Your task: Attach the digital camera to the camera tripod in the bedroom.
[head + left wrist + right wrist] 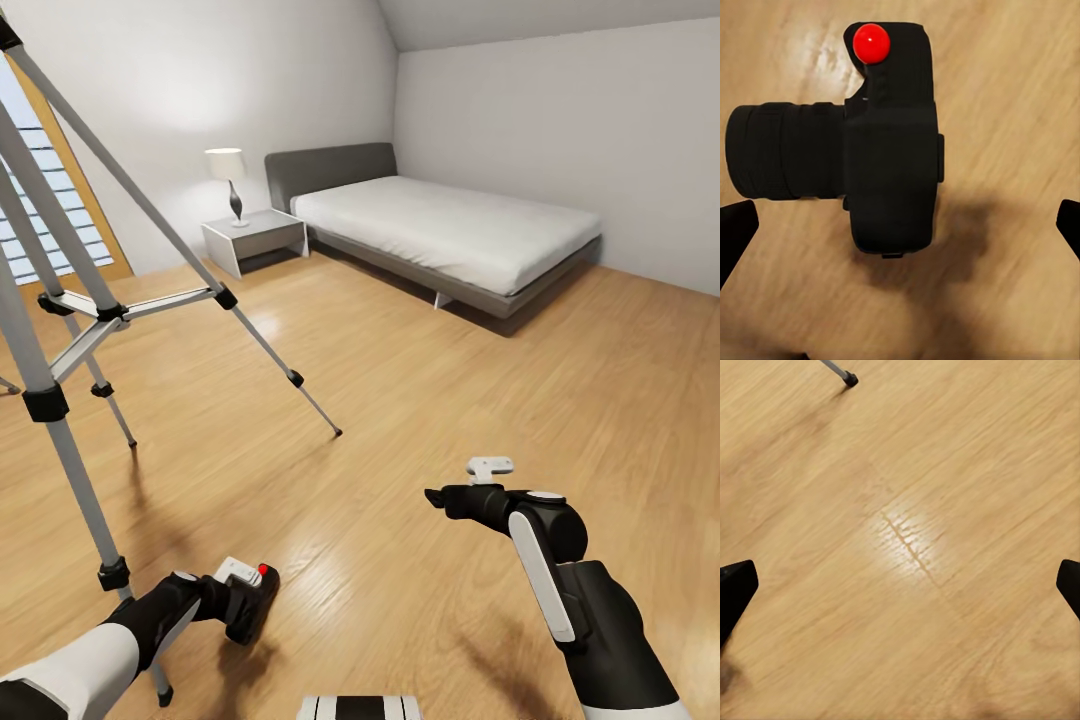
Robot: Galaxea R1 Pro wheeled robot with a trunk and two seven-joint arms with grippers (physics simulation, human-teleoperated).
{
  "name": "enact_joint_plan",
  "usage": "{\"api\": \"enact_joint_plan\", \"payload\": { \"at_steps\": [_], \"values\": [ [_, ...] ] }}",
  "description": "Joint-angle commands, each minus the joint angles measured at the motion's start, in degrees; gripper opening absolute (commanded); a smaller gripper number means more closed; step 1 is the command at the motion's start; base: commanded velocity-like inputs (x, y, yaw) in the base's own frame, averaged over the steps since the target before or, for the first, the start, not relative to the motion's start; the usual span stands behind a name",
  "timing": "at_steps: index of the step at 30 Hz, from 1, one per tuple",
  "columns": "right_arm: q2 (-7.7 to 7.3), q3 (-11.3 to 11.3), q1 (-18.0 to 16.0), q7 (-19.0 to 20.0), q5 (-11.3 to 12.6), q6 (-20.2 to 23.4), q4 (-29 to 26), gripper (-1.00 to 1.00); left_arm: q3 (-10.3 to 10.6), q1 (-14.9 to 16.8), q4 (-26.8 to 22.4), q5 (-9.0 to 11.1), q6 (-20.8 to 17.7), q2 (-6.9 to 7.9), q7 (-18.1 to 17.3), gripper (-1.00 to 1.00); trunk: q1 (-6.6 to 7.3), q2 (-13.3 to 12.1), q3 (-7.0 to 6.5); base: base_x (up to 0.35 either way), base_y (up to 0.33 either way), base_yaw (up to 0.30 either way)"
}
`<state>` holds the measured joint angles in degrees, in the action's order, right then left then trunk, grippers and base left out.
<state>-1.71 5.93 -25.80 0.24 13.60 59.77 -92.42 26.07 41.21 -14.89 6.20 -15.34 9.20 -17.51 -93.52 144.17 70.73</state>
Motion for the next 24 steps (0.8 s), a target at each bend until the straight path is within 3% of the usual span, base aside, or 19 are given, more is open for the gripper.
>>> {"api": "enact_joint_plan", "payload": {
  "at_steps": [1, 4, 21, 24],
  "values": [
    [-0.04, 0.05, -0.04, 0.02, 0.02, 0.23, -0.05, 1.0, 0.31, 0.01, -0.14, 0.61, -0.46, 0.01, -0.02, 1.0, 0.01, 0.02, 0.05, 0.0, 0.0, 0.0],
    [-0.04, 0.05, -0.04, 0.02, 0.01, 0.23, -0.05, 1.0, 0.32, 0.01, -0.14, 0.61, -0.46, -0.13, -0.01, 1.0, 0.01, 0.02, 0.05, 0.0, 0.0, 0.0],
    [-0.09, 0.1, -0.04, 0.02, -0.04, 0.23, -0.05, 1.0, 0.33, 0.03, -0.14, 0.64, -0.47, -0.21, 0.04, 1.0, -0.43, 0.25, 3.81, 0.0, 0.0, 0.0],
    [-0.11, 0.11, -0.04, 0.02, -0.05, 0.23, -0.05, 1.0, 0.32, 0.04, -0.14, 0.66, -0.48, -0.22, 0.03, 1.0, -0.43, 0.25, 3.81, 0.0, 0.0, 0.0]
  ]
}}
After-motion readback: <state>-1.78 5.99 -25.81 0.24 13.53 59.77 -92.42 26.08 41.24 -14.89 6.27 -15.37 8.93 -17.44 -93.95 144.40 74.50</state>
